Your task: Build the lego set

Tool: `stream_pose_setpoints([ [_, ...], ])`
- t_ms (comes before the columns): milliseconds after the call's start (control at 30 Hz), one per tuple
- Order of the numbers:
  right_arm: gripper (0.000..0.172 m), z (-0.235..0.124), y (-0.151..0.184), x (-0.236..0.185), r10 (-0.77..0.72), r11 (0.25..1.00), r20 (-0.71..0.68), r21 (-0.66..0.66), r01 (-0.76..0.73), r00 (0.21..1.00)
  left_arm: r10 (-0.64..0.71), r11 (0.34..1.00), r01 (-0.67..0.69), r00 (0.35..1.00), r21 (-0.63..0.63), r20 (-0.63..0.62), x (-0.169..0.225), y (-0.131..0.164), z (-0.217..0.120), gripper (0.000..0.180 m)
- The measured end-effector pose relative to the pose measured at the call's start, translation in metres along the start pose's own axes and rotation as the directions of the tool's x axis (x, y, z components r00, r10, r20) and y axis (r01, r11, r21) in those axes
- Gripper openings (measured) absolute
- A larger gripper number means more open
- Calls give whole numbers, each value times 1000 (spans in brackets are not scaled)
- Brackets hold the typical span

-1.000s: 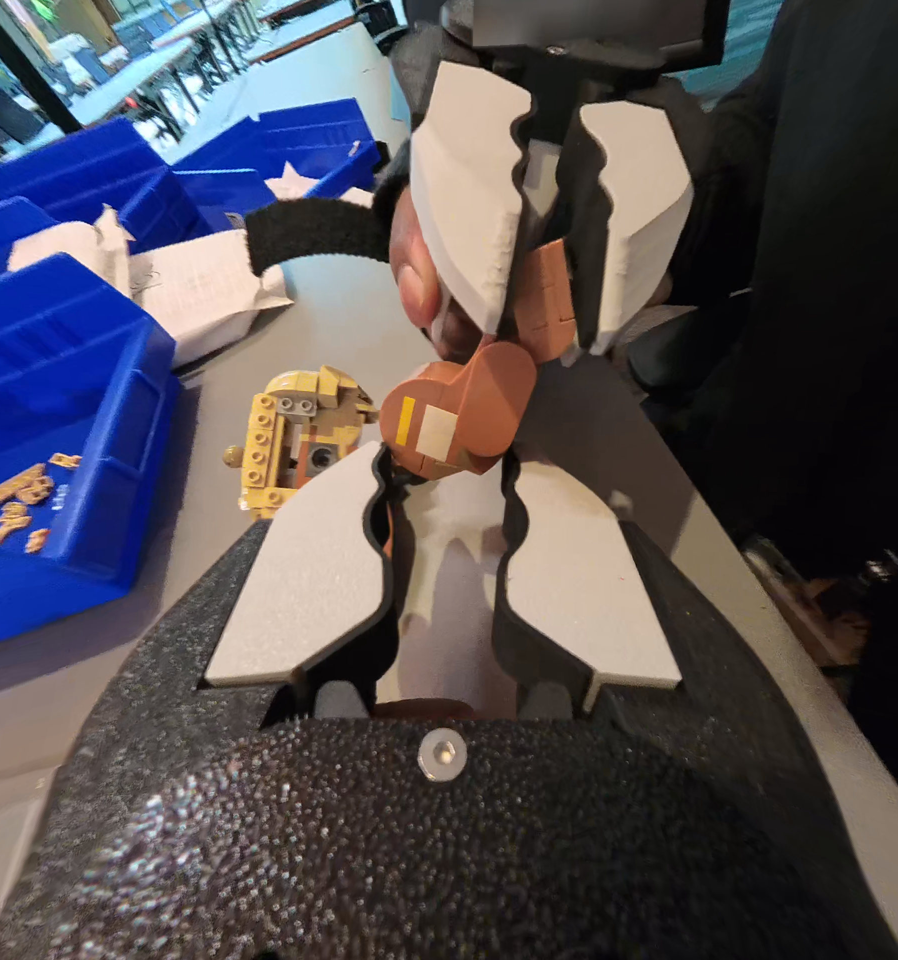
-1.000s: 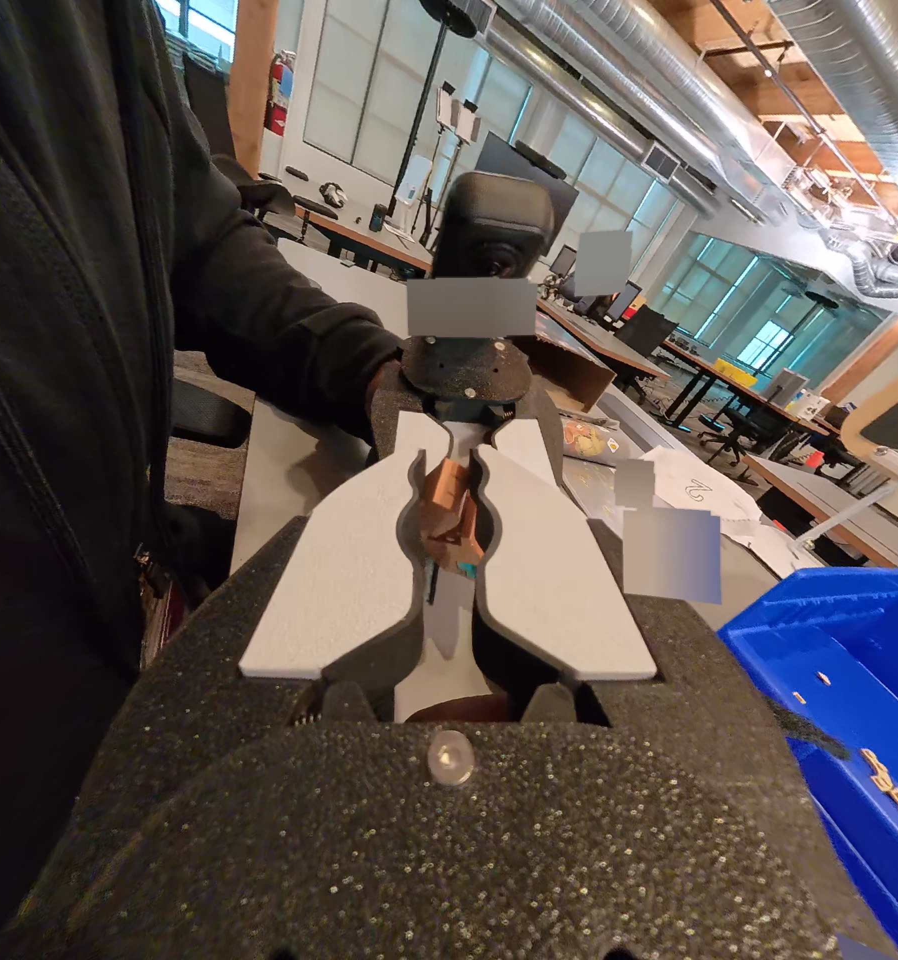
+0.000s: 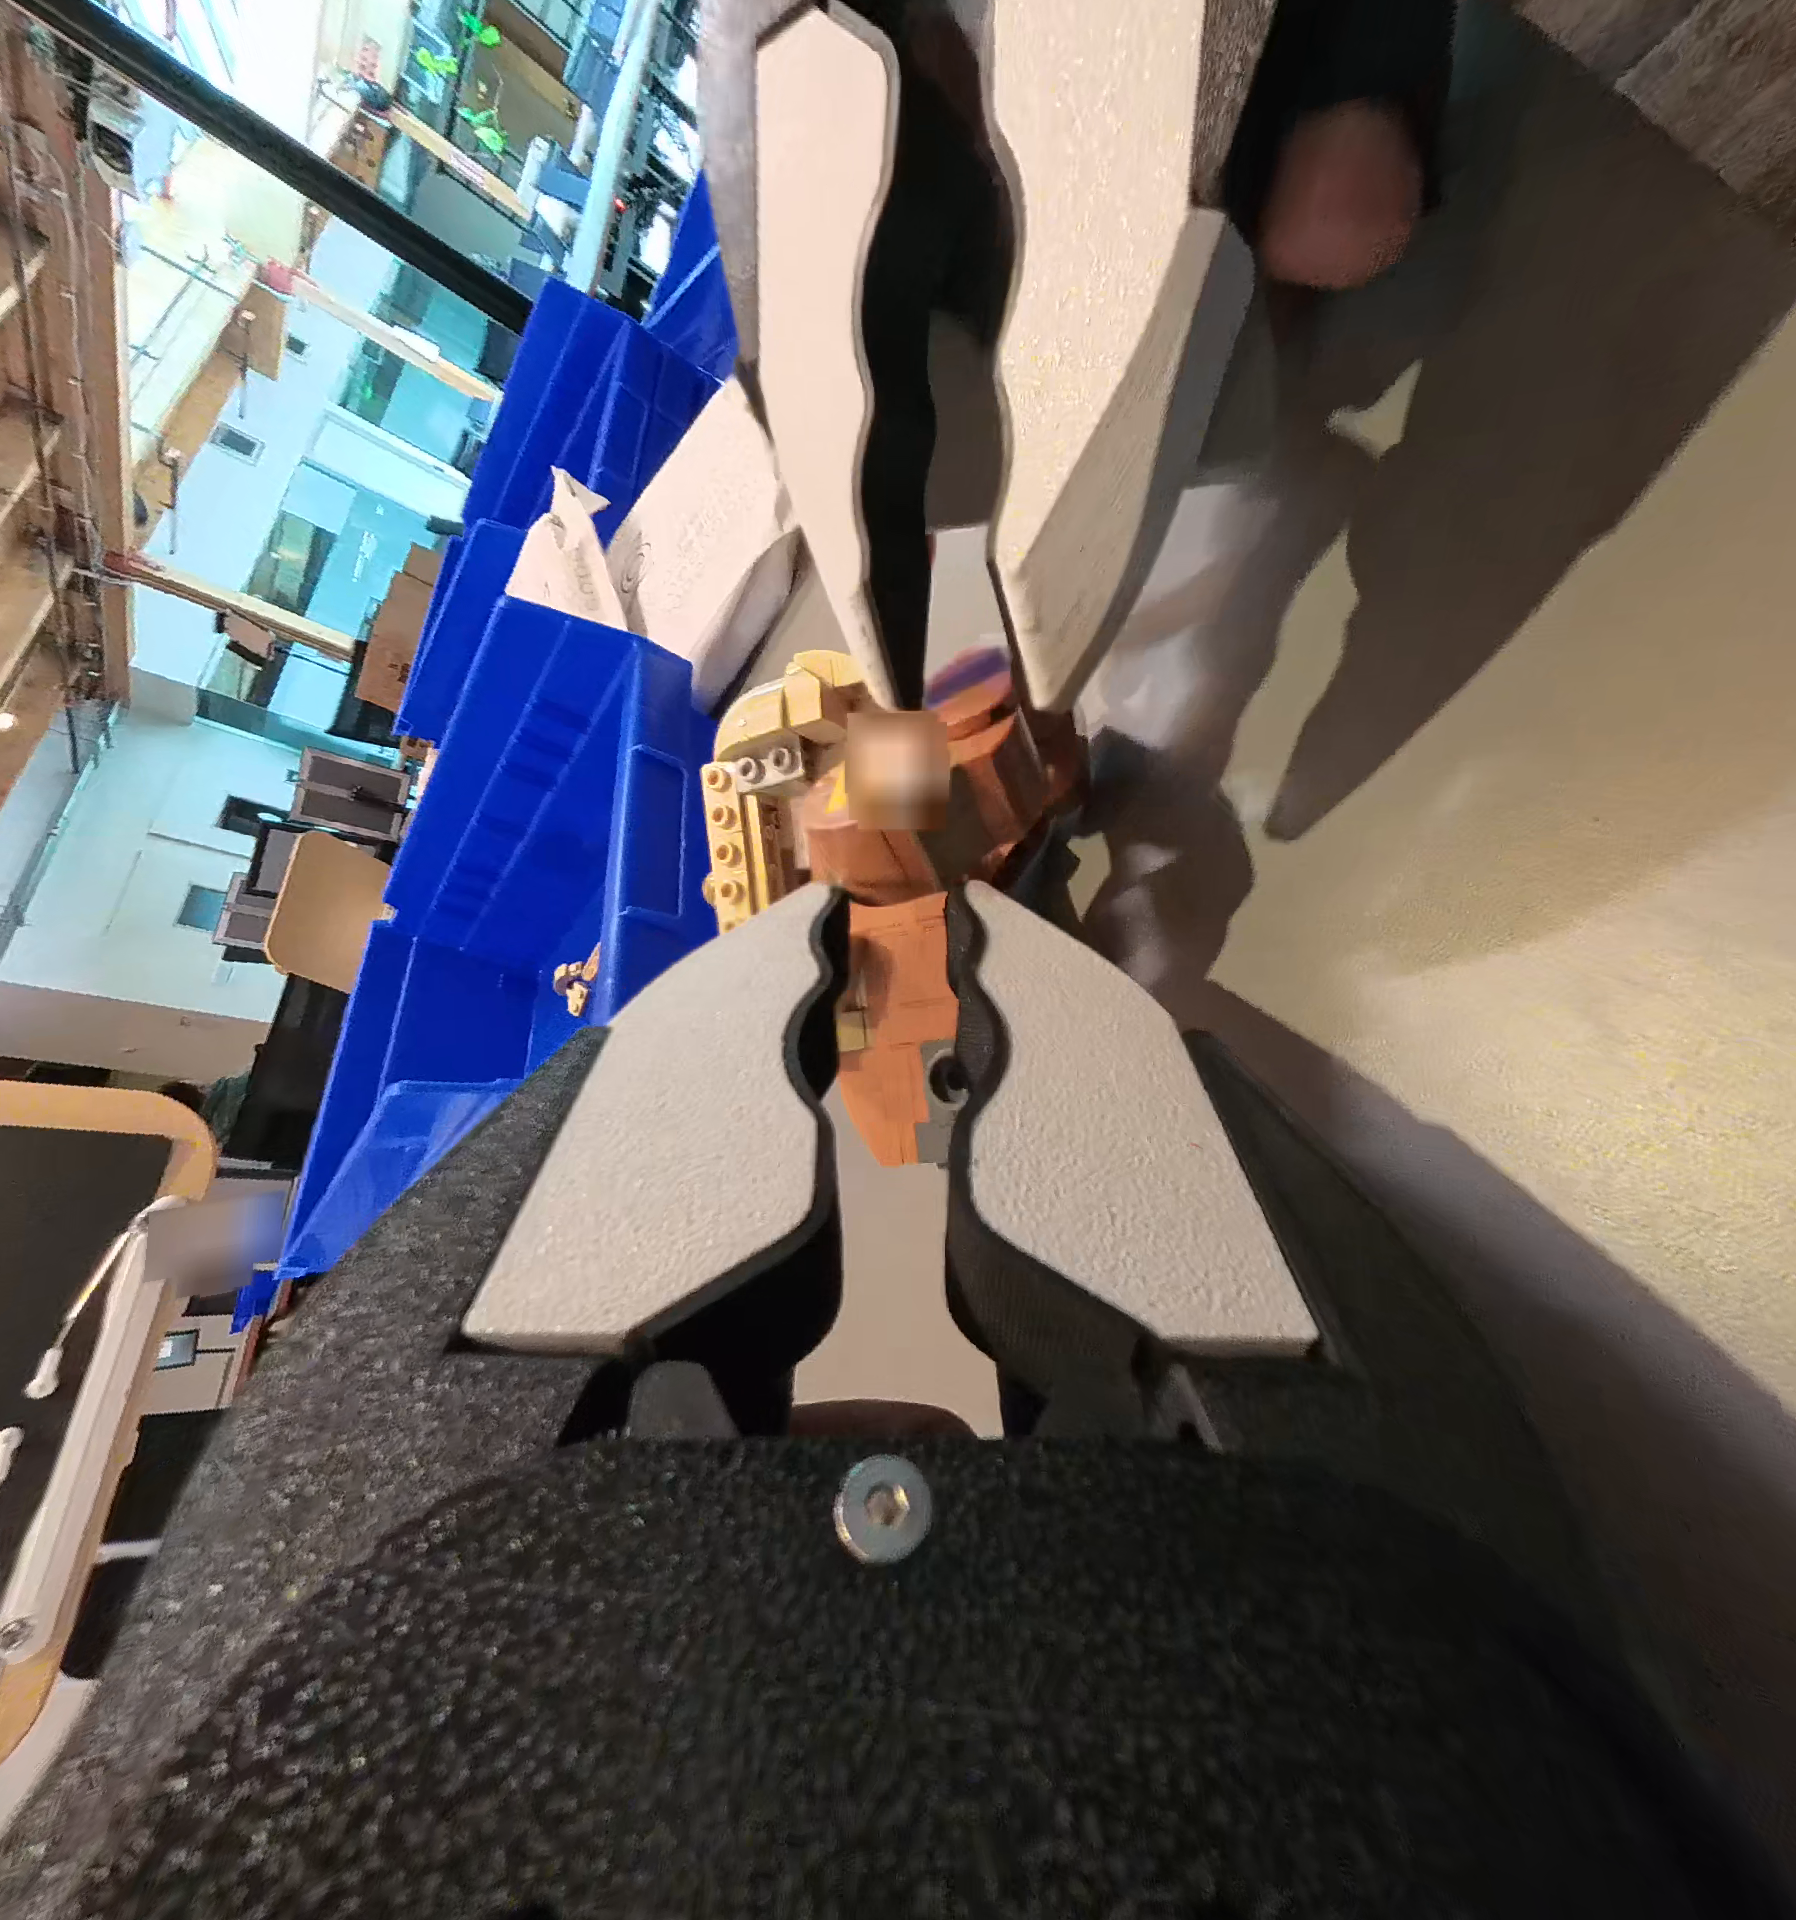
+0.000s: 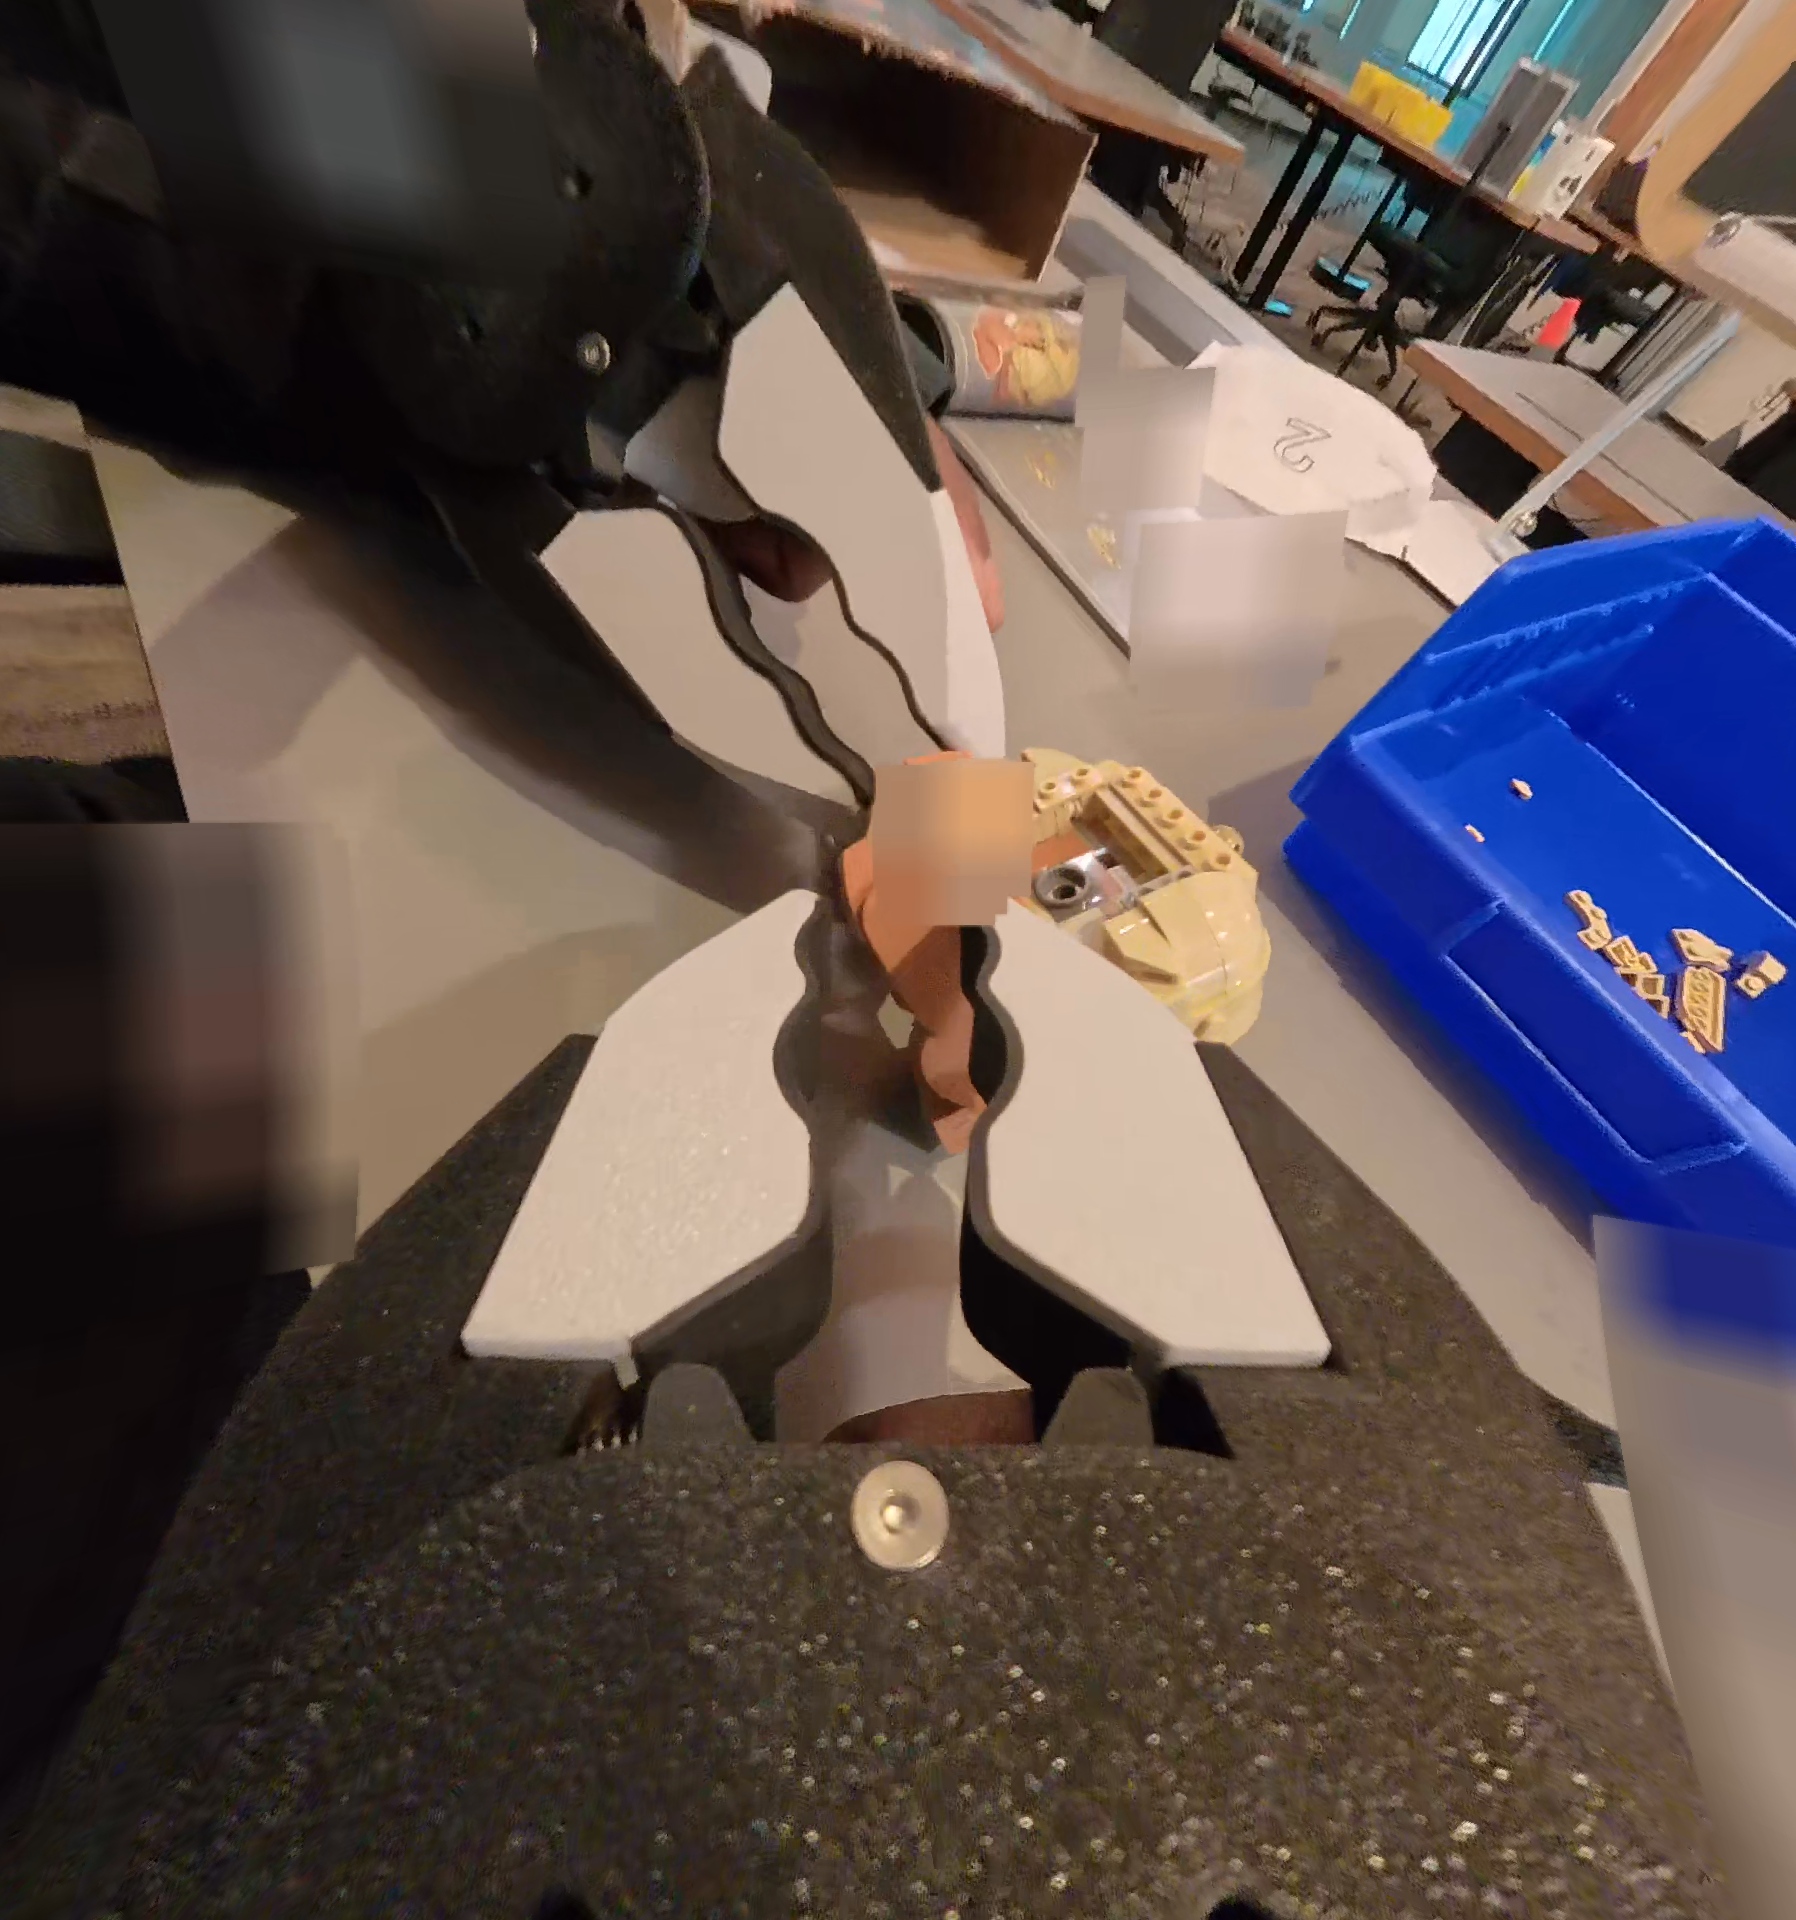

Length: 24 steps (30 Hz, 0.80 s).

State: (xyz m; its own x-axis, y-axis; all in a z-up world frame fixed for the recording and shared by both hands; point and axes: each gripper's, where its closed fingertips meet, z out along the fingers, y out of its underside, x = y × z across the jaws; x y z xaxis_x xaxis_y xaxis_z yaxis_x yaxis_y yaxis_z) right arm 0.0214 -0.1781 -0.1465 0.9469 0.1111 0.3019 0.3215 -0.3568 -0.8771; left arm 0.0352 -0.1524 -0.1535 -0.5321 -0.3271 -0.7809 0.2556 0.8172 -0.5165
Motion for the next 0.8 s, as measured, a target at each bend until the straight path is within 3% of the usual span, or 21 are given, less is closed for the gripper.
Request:
stream_pose_setpoints([
  [33,26,1,2,0,-10,1000,-7,-21,10,1000,2,1000,-3,1000,-11,-16,2,3,1,15],
  [67,29,3,5,2,-22,999,-22,-45,21,1000,11,1000,-12,1000,-23,-25,4,5,2,1],
  [300,31,10,26,-3,-121,971,-8,-207,117,993,24,999,-26,999,-45,-45,9,10,6,0],
  [467,34,10,36,-8,-144,948,23,-284,145,989,-4,999,1,998,-50,-57,10,13,4,17],
  [667,41,8,37,-14,-122,938,77,-318,141,990,-214,976,218,967,19,-140,3,14,-6,41],
  [800,44,11,41,-16,-91,927,96,-357,119,991,-314,949,308,927,-60,-204,7,32,-3,58],
])
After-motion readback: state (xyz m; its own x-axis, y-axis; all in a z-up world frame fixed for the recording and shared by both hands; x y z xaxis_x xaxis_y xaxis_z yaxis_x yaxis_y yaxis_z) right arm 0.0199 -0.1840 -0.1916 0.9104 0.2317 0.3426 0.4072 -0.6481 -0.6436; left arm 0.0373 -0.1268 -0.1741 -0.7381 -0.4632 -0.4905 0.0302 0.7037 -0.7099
